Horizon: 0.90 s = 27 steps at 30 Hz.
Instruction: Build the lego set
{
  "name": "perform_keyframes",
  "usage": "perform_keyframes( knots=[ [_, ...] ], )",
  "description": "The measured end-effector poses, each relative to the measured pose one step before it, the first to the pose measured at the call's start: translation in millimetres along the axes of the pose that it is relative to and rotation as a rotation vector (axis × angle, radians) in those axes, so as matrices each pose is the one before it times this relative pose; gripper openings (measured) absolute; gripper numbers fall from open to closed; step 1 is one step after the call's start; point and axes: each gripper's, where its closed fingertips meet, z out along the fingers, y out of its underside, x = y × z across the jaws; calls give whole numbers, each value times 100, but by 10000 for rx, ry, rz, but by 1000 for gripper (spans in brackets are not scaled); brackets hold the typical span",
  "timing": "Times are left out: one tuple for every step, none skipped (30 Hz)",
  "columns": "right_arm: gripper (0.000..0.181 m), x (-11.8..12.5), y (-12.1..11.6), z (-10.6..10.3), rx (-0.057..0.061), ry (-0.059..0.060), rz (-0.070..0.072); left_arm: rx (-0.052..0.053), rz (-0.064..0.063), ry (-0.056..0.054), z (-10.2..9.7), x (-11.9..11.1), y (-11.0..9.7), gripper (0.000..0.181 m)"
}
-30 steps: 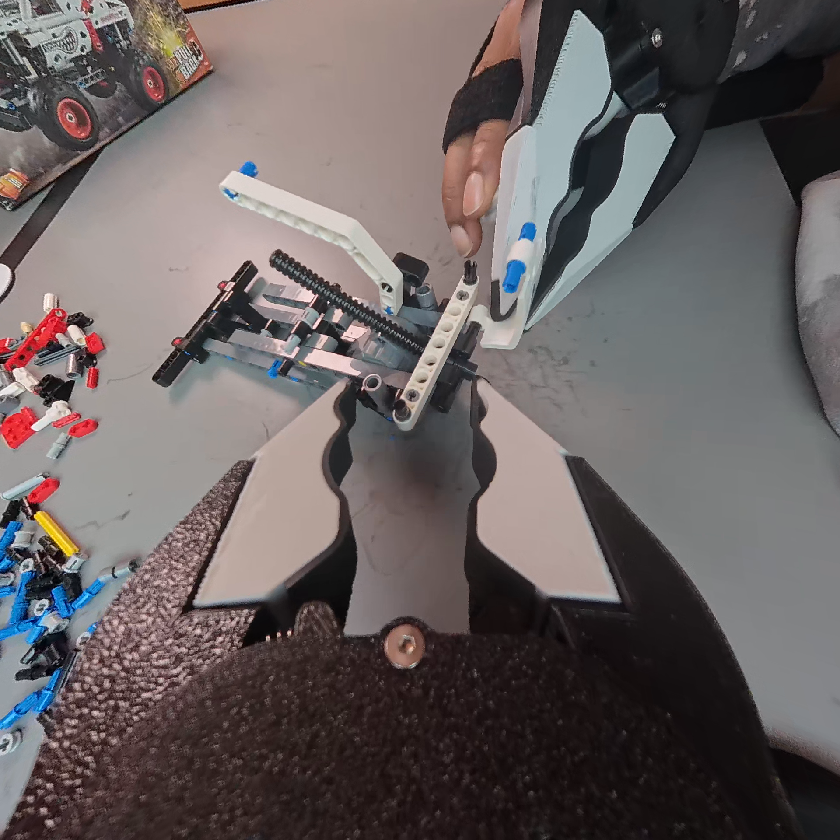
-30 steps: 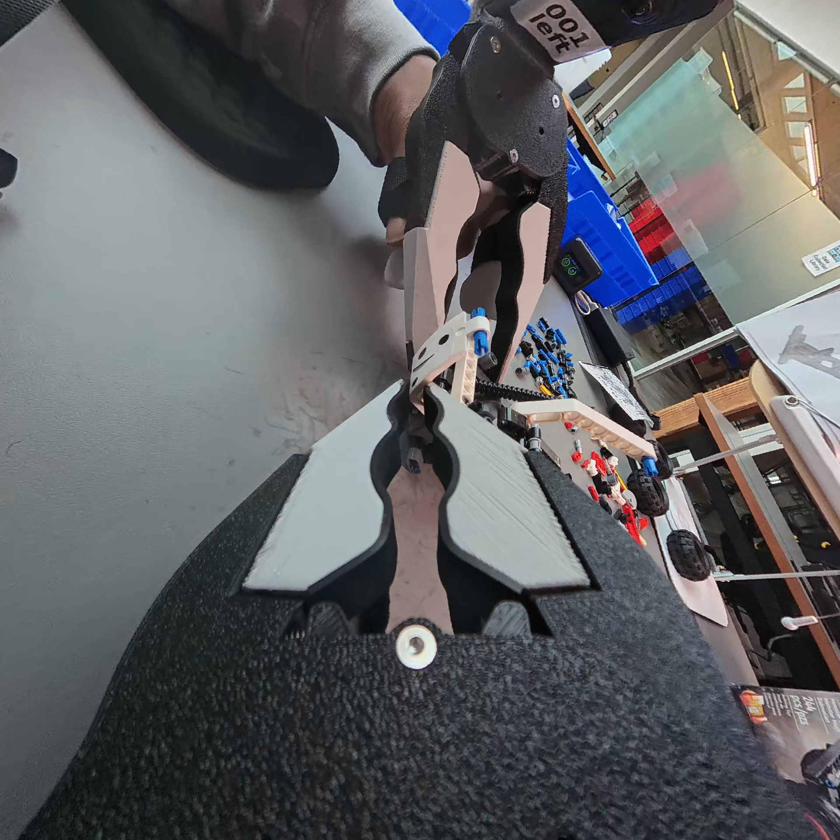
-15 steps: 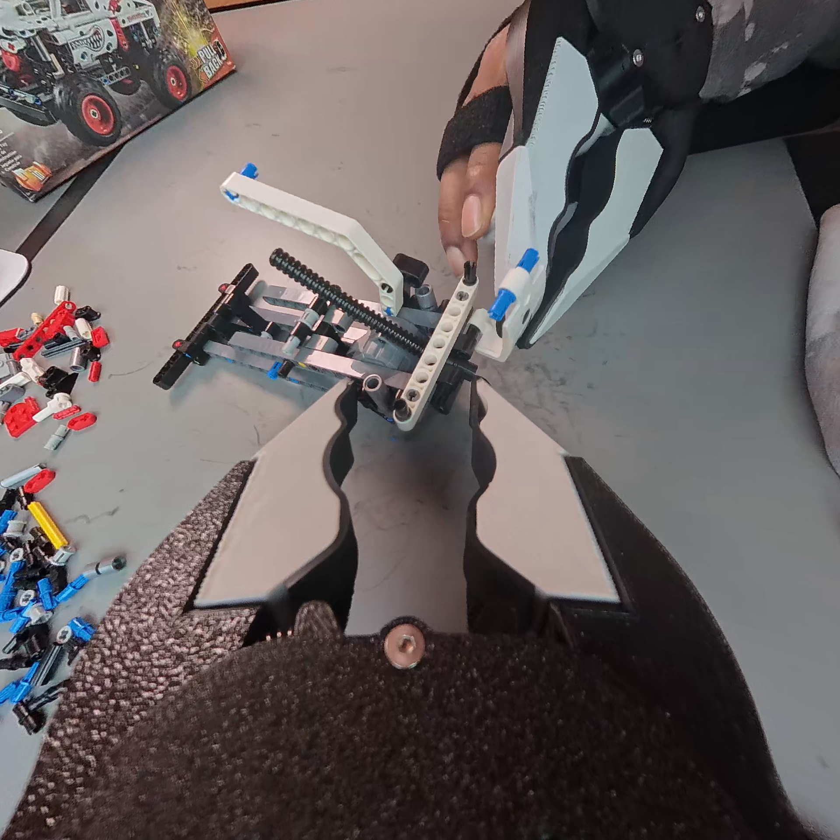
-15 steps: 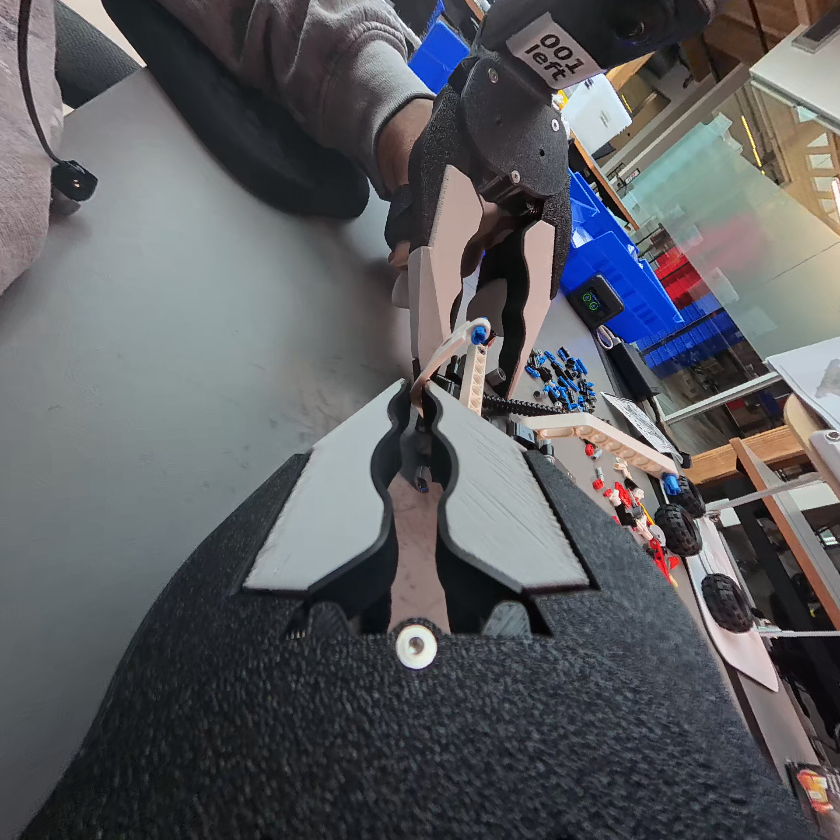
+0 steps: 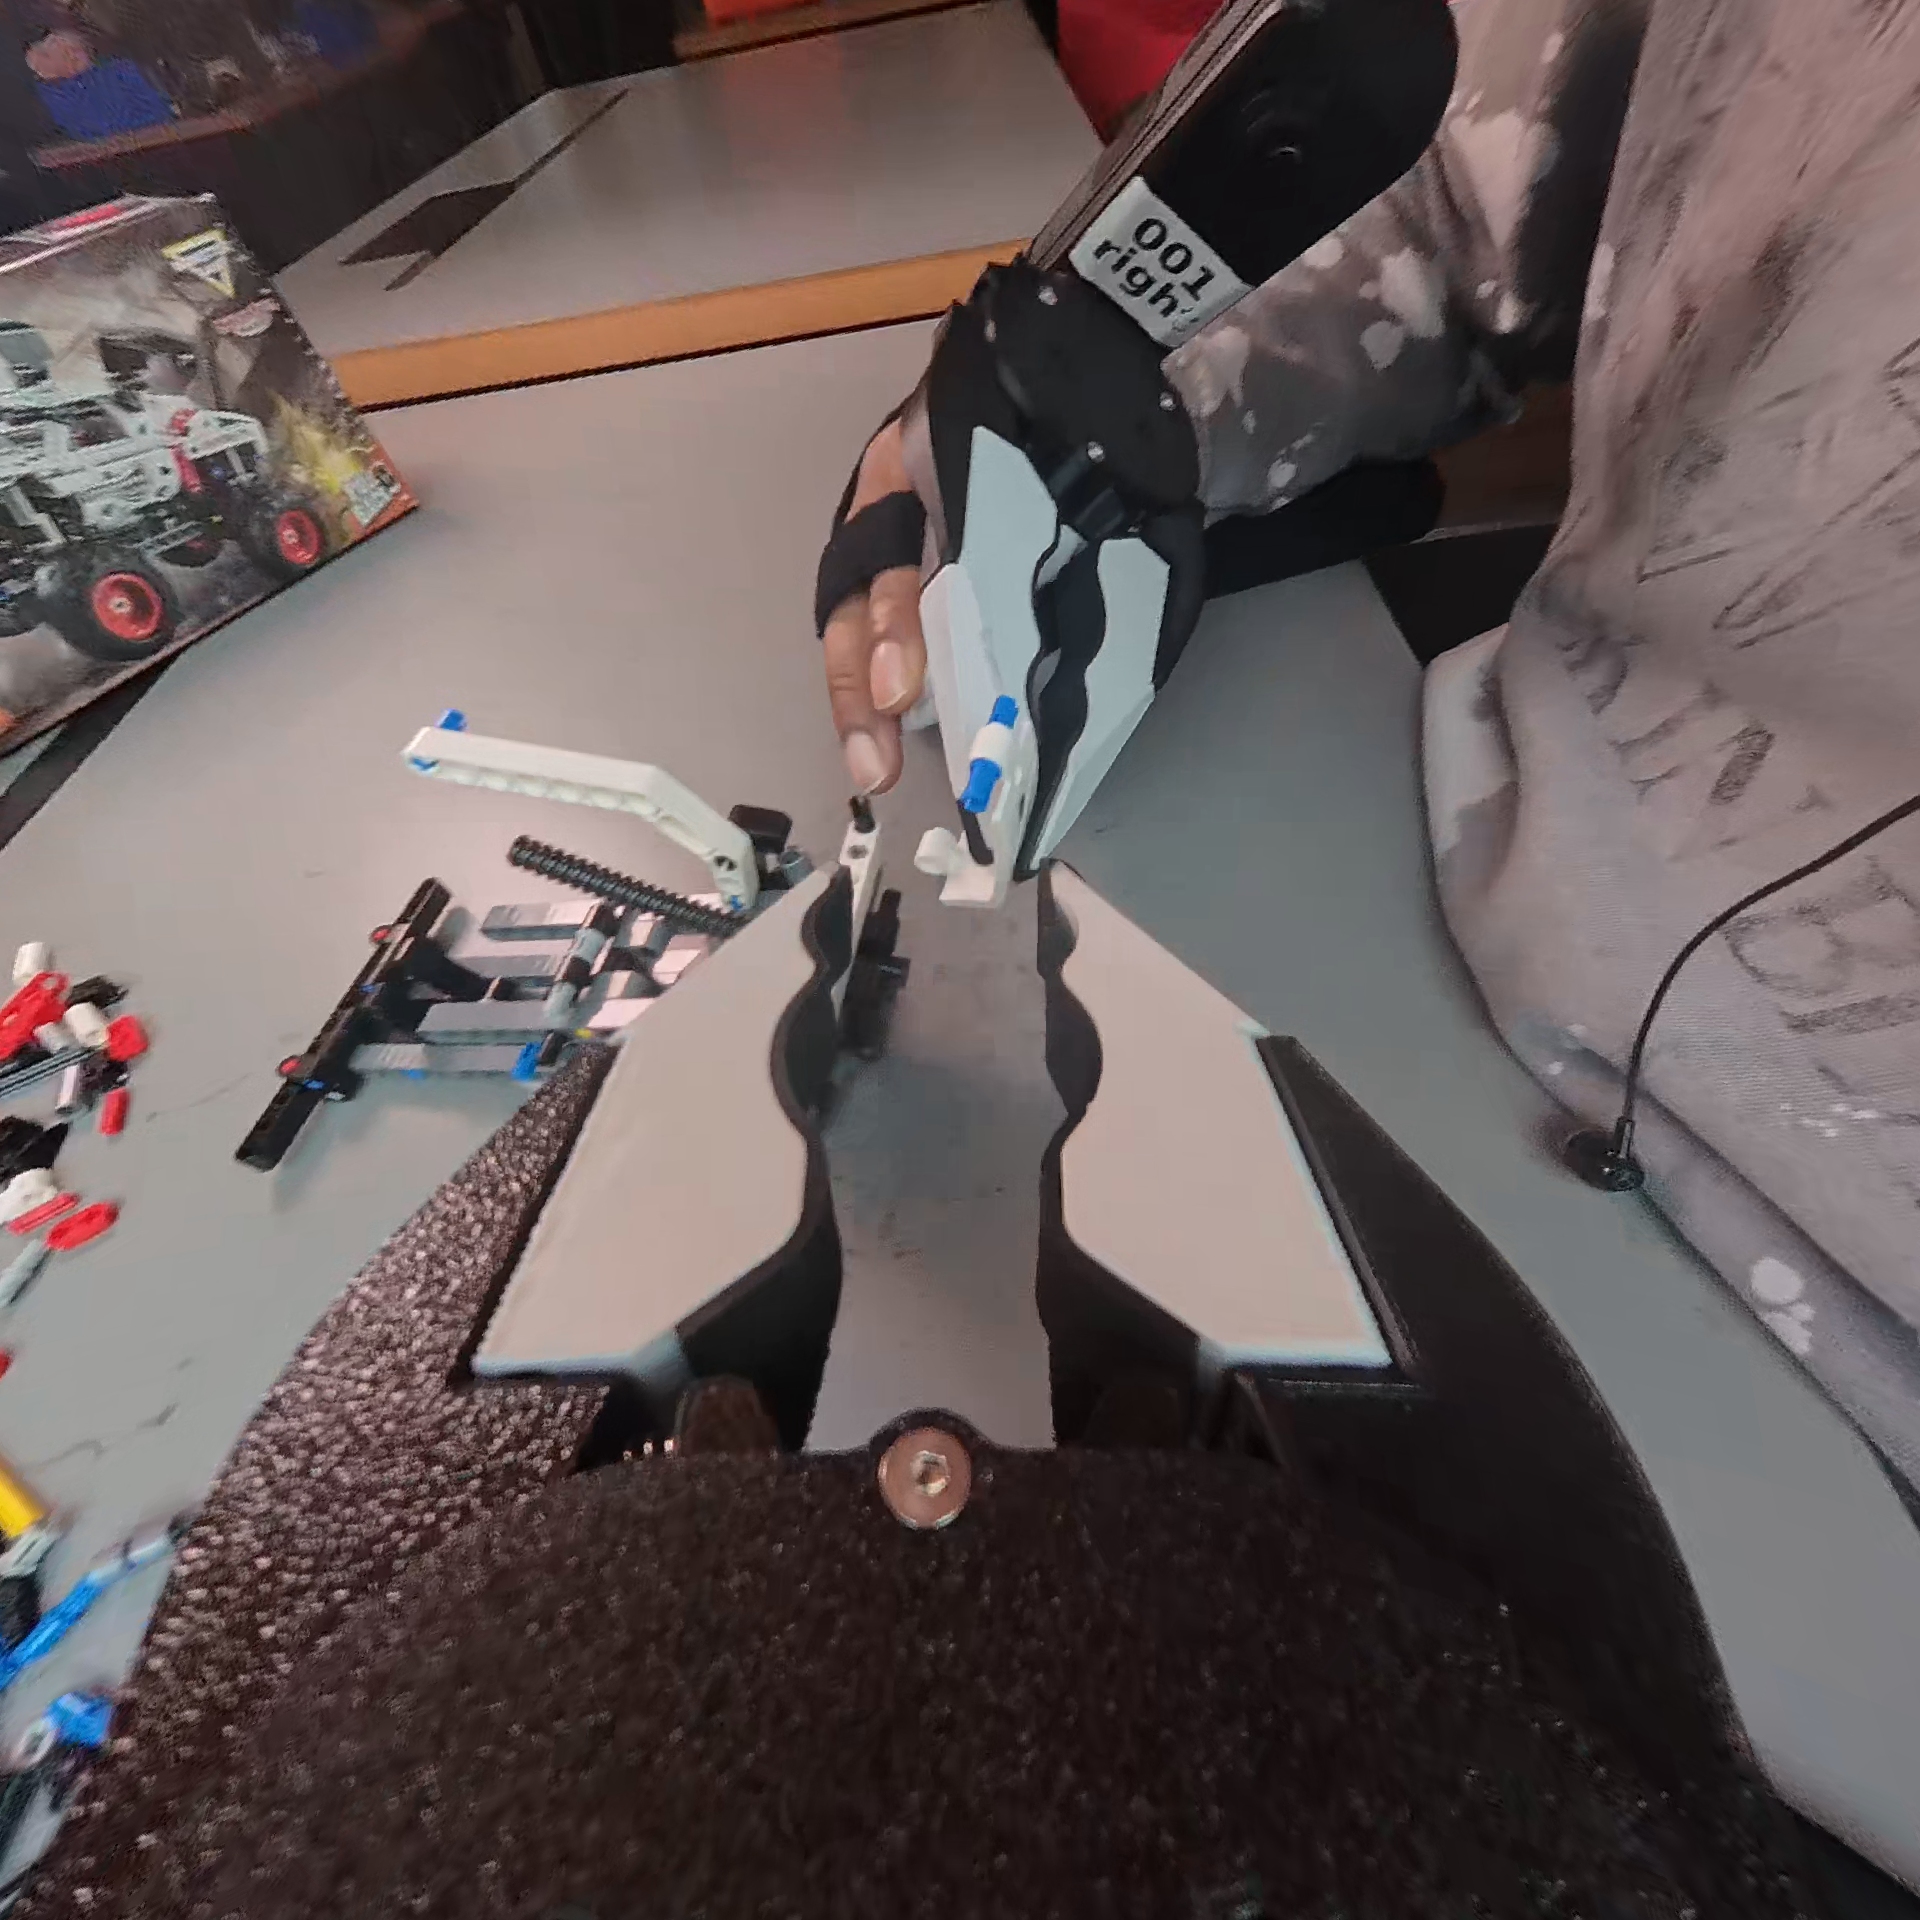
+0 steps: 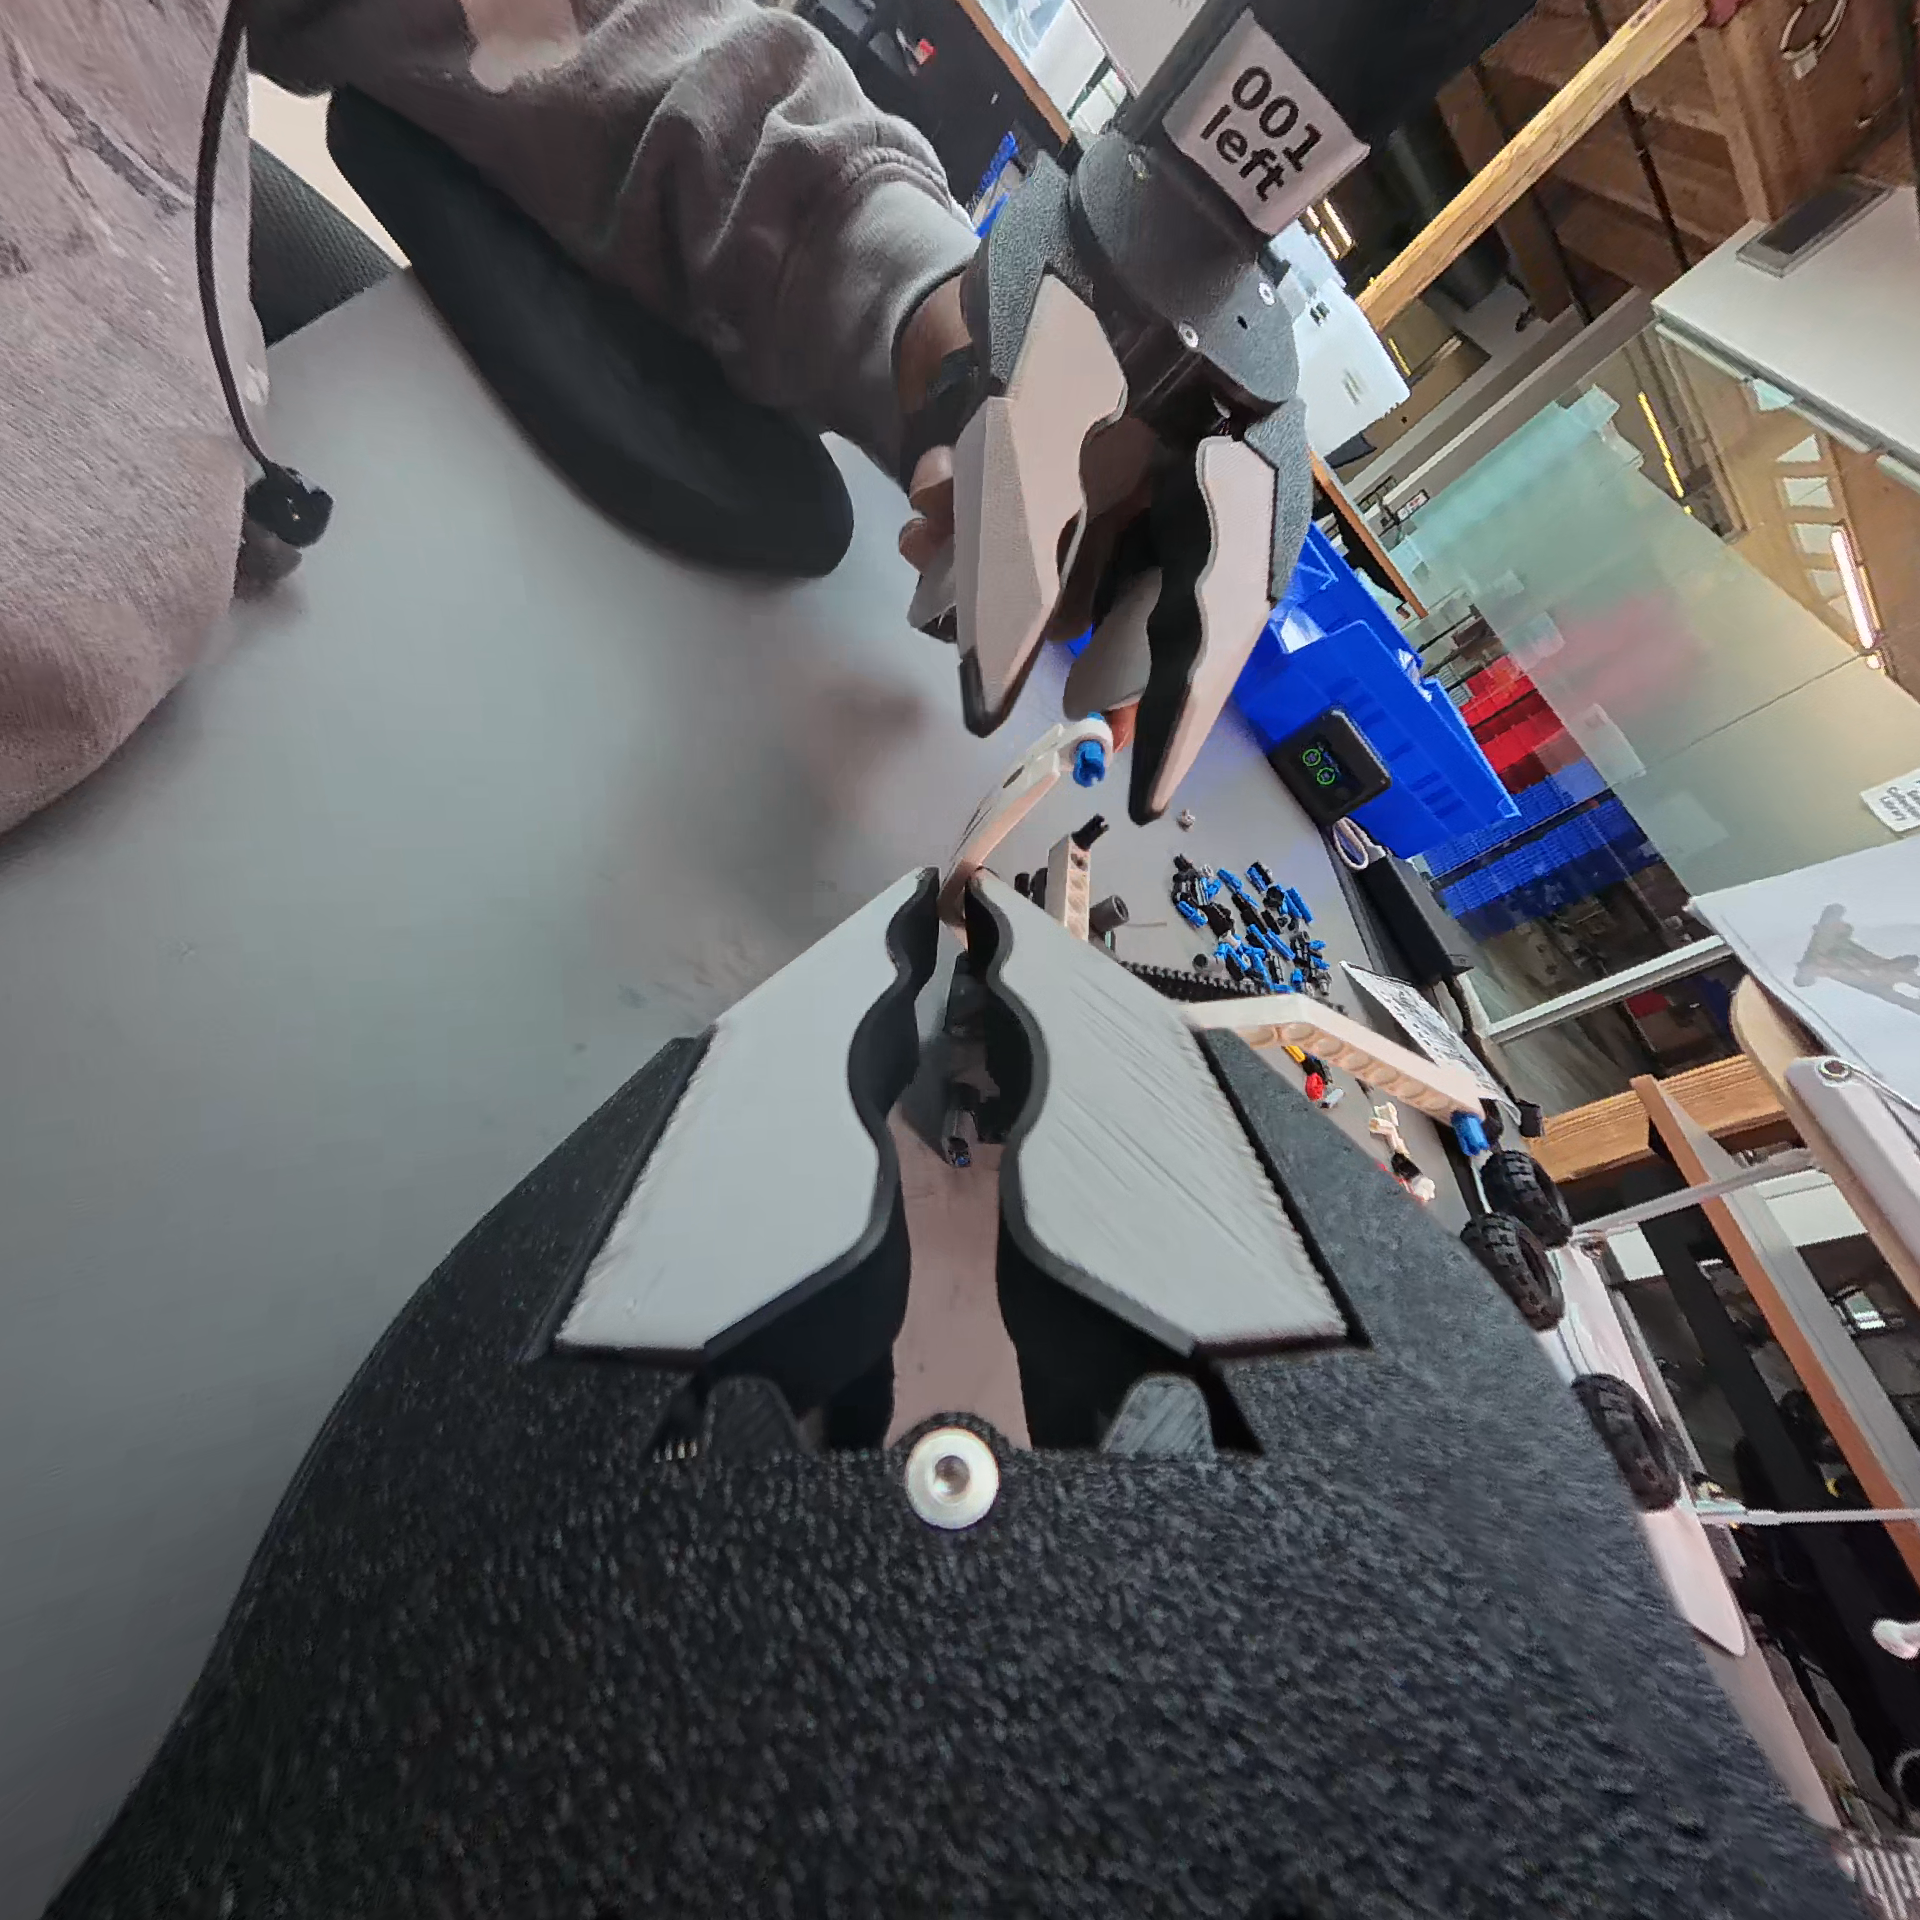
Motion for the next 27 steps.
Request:
perform_keyframes(
  knots=[
    [4, -24, -330, 70, 79, 28, -72, -24, -17, 206, 468, 556, -127, 36],
    [4, -66, -239, 108, 21, 28, -126, -70, 69, 226, 434, 588, -37, 33],
    [4, -84, -110, 119, -46, 28, -117, -31, 94, 226, 332, 567, -86, 26],
    [4, 45, 24, 112, -105, 97, -43, -47, 108, 34, 265, 235, -47, 16],
    [5, 9, 23, 24, -66, 58, 14, -178, 144, -223, 172, -220, 189, 6],
    [5, 218, 268, -22, -217, 139, 104, -149, 113, -150, 70, -162, 151, 5],
    [5, 259, 123, -61, -130, 125, 166, -7, 39, -52, 10, -29, -99, 3],
    [6, 219, -134, -143, -5, 51, 253, 89, 49, -73, -53, -30, -272, 3],
    [7, 271, -128, -194, -43, 57, 333, 19, 139, -183, -77, -179, -147, 3],
    [10, 300, -7, -198, -124, 43, 387, -103, 161, -190, -68, -211, 55, 3],
    [16, 282, -39, -227, -87, 29, 439, -68, 159, -98, -32, -41, 23, 3],
    [18, 183, -189, -230, -13, -10, 497, 27, 152, -29, 2, 112, -135, 3],
    [19, -98, -168, -154, -45, -141, 458, -6, 205, -31, 48, 135, -109, 3],
    [23, -161, 17, -58, -158, -121, 402, -94, 309, -66, 101, 127, 5, 3],
    [25, -69, 8, -31, -104, -27, 396, -86, 339, -65, 113, 148, -6, 3],
    [25, -202, 4, -42, -78, -113, 411, -32, 295, -2, 111, 244, -71, 3],
    [25, -345, -16, -40, -46, -201, 388, -28, 229, -18, 114, 207, -77, 3],
    [24, -146, 33, -35, -63, -69, 318, -44, 236, -44, 102, 142, -43, 3],
    [23, -115, 241, 0, -168, -65, 202, -27, 254, -61, 51, 106, -46, 3],
    [22, -123, 252, 10, -131, -77, 113, 25, 201, -3, 20, 150, -154, 3],
    [22, 13, 259, 18, -103, -19, 132, -6, 183, -30, 27, 93, -116, 3],
    [22, -54, 127, -16, -31, -94, 160, -80, 213, -49, 62, 46, 10, 3],
    [22, -111, 3, -48, 14, -140, 189, -46, 210, -52, 68, 68, 0, 3],
    [20, -40, -119, -54, 58, -66, 140, 27, 155, -33, 33, 83, -120, 3],
    [19, -33, 36, -26, -21, -50, 33, -53, 147, -54, 34, 37, -5, 3],
    [19, -27, 100, 33, -66, -56, 52, -91, 207, -49, 57, 65, 91, 3],
    [19, -40, 123, 46, -55, -69, 28, -77, 192, -24, 79, 103, 92, 3]
  ],
)
